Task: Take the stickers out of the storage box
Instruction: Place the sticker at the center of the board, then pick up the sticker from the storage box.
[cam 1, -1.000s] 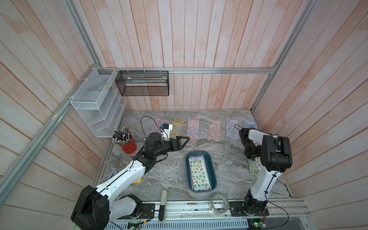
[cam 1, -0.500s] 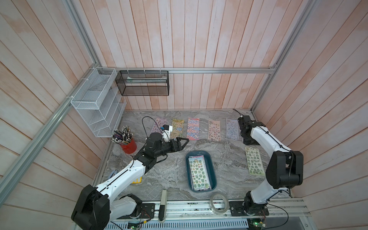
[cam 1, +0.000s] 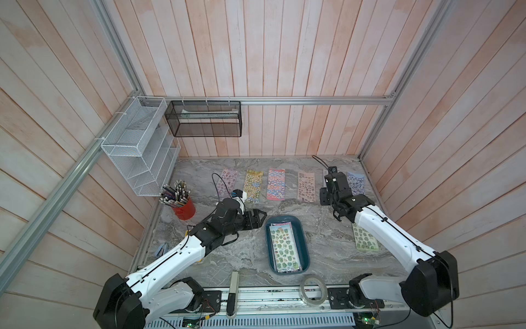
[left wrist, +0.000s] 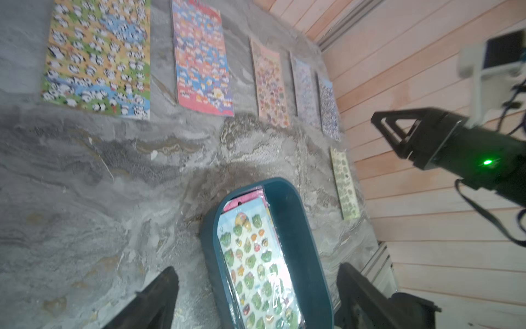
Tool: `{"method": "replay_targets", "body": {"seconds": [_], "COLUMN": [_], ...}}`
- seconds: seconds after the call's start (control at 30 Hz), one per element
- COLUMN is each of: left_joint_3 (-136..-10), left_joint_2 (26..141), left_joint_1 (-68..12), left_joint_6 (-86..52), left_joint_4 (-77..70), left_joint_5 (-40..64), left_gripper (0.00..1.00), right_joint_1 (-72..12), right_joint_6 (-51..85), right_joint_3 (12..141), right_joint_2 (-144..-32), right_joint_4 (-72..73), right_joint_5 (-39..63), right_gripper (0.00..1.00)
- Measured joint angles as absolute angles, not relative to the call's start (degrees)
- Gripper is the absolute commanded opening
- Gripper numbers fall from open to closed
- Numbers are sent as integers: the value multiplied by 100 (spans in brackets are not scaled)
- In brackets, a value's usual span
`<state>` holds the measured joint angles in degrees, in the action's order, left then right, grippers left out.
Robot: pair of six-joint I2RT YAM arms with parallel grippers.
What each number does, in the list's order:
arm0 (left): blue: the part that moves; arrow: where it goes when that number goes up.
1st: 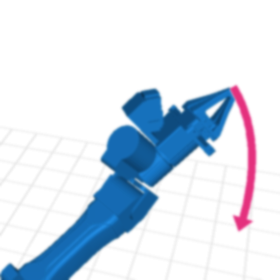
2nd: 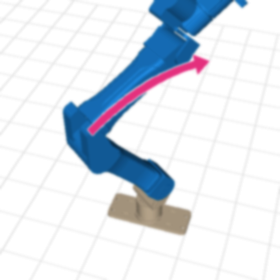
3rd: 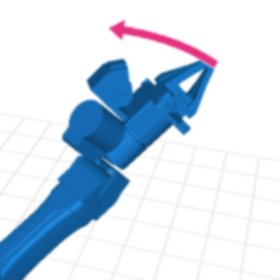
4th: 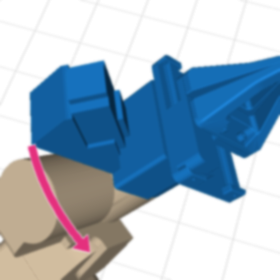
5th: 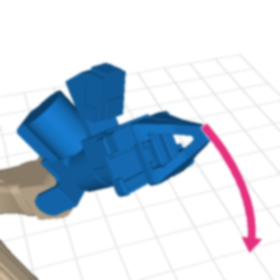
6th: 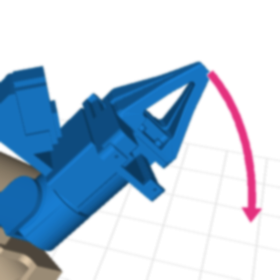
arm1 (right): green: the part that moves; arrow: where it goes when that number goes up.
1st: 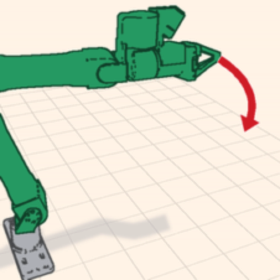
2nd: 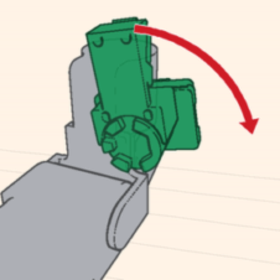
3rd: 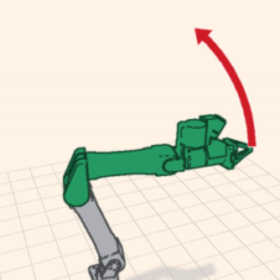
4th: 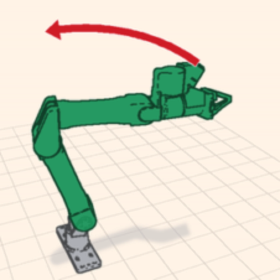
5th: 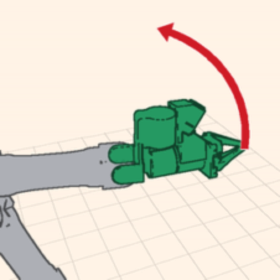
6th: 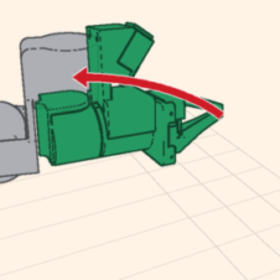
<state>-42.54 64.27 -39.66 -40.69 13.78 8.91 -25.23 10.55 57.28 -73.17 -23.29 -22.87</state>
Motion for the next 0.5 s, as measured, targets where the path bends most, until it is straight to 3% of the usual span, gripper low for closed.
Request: {"method": "replay_targets", "body": {"seconds": [0.17, 0.5], "left_joint_3": [-4270, -5052], "left_joint_2": [6949, 8103], "left_joint_1": [-4244, -4668], "left_joint_6": [-4152, -4150], "left_joint_4": [1645, 1918], "left_joint_5": [552, 296], "left_gripper": [86, 72], "right_joint_1": [-2838, -3345], "right_joint_6": [878, 1100], "right_joint_3": [5533, 4628], "right_joint_2": [-6917, -6600], "right_joint_4": [-1859, -1586], "right_joint_5": [-1887, -923], "right_gripper": [37, 0]}}
